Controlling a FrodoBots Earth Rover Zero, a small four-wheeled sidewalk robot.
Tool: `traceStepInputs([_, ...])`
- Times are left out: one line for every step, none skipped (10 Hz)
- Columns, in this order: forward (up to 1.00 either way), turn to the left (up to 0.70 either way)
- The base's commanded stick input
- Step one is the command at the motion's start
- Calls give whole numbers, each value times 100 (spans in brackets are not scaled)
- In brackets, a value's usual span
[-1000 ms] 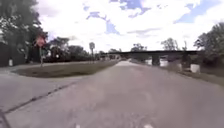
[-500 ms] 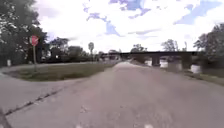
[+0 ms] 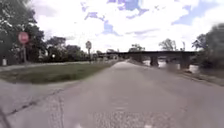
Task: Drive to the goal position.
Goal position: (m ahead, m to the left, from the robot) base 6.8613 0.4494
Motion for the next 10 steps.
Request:
traceStepInputs([100,0])
traceStepInputs([100,0])
traceStepInputs([100,0])
traceStepInputs([100,0])
traceStepInputs([100,0])
traceStepInputs([100,0])
traceStepInputs([100,0])
traceStepInputs([100,0])
traceStepInputs([100,0])
traceStepInputs([100,0])
